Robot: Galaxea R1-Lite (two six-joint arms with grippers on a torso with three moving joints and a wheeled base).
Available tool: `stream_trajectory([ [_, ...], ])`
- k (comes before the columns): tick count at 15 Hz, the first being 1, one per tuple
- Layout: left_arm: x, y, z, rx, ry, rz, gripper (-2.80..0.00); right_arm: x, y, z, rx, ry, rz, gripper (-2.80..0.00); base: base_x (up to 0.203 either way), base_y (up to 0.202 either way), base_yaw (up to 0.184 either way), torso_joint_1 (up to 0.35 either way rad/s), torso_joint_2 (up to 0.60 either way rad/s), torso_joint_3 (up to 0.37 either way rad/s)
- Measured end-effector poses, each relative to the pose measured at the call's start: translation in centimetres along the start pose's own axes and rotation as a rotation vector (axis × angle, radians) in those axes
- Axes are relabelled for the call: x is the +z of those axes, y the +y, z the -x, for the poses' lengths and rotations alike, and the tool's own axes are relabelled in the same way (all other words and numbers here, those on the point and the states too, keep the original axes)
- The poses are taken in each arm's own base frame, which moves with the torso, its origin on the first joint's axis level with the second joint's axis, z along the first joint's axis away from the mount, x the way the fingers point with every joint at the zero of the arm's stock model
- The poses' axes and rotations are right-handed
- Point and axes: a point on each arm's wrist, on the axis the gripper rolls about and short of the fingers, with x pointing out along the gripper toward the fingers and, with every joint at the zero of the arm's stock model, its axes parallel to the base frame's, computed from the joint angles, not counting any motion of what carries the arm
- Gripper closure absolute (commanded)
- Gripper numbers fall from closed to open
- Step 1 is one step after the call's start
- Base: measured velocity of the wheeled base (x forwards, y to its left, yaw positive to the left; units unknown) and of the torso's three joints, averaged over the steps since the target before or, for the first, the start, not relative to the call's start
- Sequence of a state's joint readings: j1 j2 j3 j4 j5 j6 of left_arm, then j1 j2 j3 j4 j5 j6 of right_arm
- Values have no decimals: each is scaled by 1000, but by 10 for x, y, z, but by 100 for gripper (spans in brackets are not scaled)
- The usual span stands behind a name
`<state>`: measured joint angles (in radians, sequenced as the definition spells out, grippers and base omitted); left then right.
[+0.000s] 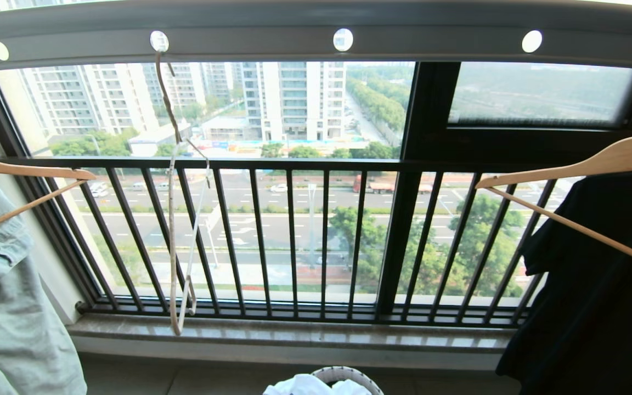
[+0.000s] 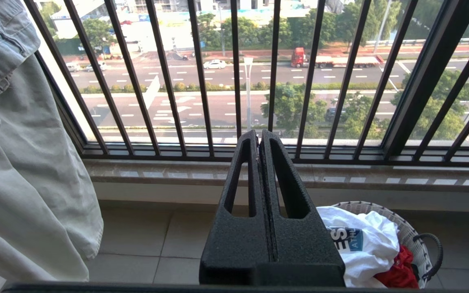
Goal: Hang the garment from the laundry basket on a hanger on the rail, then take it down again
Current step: Pick up the clothes rack on the clothesline
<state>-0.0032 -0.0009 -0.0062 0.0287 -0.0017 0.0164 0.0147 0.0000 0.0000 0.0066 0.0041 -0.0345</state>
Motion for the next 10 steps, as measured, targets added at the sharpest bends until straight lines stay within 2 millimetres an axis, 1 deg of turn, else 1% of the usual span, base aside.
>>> stream_trajectory([
  [10,0,0,0,0,0,0,0,0,0,0,0,0,0,0,0,0,0,0,0,0],
])
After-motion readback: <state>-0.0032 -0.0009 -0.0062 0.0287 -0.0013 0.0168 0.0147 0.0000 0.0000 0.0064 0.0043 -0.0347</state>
